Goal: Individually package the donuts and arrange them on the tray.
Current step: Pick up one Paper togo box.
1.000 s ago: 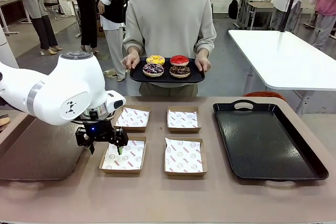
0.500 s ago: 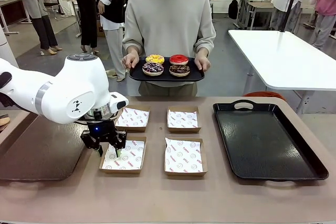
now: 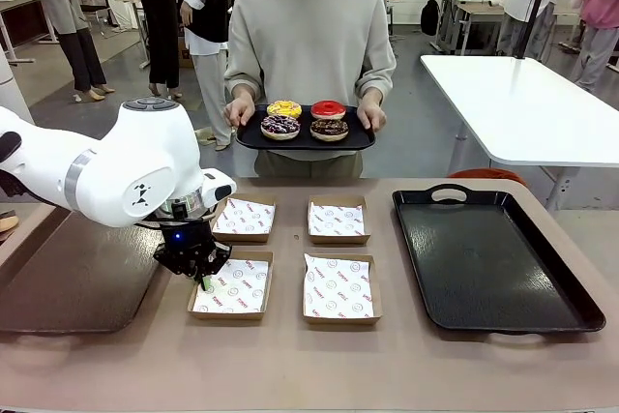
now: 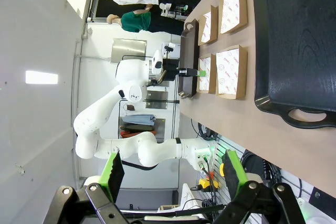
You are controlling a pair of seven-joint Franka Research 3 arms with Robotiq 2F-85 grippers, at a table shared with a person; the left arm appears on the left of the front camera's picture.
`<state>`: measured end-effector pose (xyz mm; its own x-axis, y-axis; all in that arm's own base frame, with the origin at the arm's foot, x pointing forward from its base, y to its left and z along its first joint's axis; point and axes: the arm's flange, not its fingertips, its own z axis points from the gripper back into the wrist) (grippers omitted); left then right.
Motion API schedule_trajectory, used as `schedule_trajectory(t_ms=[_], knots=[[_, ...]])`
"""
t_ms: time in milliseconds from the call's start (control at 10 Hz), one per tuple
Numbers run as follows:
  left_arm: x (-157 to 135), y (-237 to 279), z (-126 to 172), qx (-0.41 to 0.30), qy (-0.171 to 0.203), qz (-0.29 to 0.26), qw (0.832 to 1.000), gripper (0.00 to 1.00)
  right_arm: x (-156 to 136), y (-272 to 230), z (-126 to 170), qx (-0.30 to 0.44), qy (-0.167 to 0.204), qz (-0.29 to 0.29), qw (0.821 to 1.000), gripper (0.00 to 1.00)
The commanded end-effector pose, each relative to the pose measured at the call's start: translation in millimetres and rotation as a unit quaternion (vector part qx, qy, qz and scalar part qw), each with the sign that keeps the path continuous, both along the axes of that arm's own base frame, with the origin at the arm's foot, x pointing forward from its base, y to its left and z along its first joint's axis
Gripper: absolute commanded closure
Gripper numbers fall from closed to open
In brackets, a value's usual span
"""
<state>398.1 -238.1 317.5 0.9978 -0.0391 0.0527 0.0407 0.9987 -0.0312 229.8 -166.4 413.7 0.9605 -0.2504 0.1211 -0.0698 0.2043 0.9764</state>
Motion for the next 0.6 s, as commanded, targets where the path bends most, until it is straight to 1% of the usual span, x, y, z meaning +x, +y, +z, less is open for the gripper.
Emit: schedule_trajectory(t_ms=[0, 300, 400, 500], knots=[[1.0, 2.1, 4.2, 0.007, -0.001, -0.005, 1.0, 1.0, -0.1, -0.7, 0.2, 0.01, -0.005, -0.001, 1.0, 0.0], [0.7, 2.6, 5.4, 0.01, -0.001, -0.003, 1.0, 1.0, -0.1, -0.7, 0.2, 0.01, -0.005, -0.001, 1.0, 0.0], [-1.3, 0.7, 11.7, 0.008, 0.0, -0.009, 1.0, 1.0, -0.1, -0.7, 0.2, 0.01, -0.005, -0.001, 1.0, 0.0], [-7.1, -1.8, 32.9, 0.007, -0.004, -0.026, 1.0, 1.0, -0.1, -0.7, 0.2, 0.01, -0.005, -0.001, 1.0, 0.0]])
